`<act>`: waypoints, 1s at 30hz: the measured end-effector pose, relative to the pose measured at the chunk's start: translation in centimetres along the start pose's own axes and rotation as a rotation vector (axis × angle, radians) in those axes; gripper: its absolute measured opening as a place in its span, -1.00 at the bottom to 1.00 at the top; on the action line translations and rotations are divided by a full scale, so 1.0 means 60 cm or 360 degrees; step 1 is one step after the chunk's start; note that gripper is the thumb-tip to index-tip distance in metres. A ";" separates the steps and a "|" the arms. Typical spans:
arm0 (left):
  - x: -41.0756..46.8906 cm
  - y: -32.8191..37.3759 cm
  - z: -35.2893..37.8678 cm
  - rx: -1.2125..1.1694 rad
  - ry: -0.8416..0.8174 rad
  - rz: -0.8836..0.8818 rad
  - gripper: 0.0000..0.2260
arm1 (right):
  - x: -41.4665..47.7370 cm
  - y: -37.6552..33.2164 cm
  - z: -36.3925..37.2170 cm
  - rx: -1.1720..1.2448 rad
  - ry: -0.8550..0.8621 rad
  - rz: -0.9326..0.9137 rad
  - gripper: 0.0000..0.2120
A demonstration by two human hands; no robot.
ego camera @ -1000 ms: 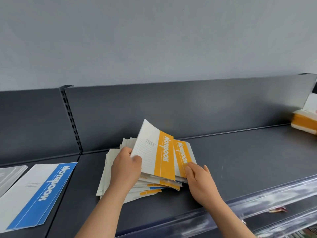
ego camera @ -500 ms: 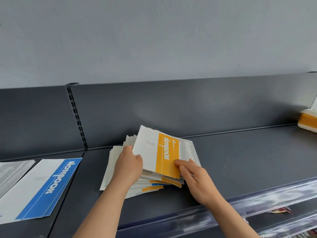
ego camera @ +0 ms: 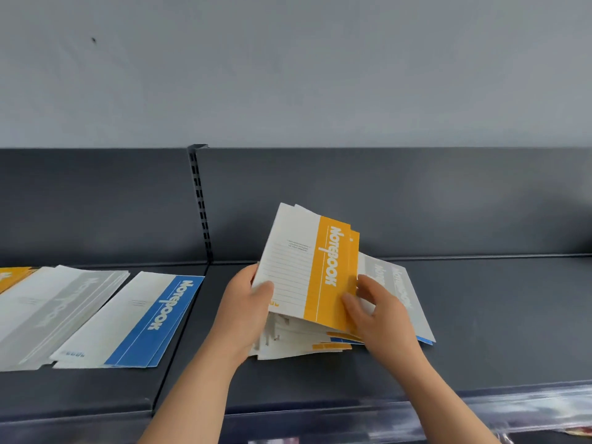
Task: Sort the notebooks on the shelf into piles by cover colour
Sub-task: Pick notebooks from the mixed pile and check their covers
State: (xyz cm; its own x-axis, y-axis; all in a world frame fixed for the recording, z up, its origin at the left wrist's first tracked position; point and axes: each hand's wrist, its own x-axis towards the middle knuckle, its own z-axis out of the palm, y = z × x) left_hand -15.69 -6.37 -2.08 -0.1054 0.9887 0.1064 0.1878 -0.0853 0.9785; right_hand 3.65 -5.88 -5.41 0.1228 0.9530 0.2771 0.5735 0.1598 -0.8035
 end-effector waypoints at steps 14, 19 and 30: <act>-0.060 -0.058 -0.300 0.0250 0.0411 0.0029 -0.80 | -0.047 -0.221 0.225 0.0344 -0.0260 -0.0323 -0.66; -0.090 -0.080 -0.445 0.0431 0.0504 -0.0032 -0.78 | -0.079 -0.300 0.352 0.0314 -0.0392 -0.0285 -0.69; -0.102 -0.128 -0.713 0.0744 0.0517 -0.0048 -0.75 | -0.145 -0.451 0.571 0.0186 -0.0525 -0.0224 -0.61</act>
State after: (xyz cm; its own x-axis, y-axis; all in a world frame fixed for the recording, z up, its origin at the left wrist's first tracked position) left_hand -58.25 -17.03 -2.66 -0.3982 0.8951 0.2007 0.5846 0.0790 0.8075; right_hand -40.69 -9.67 -4.11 -0.2291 0.9482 0.2199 0.4677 0.3054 -0.8295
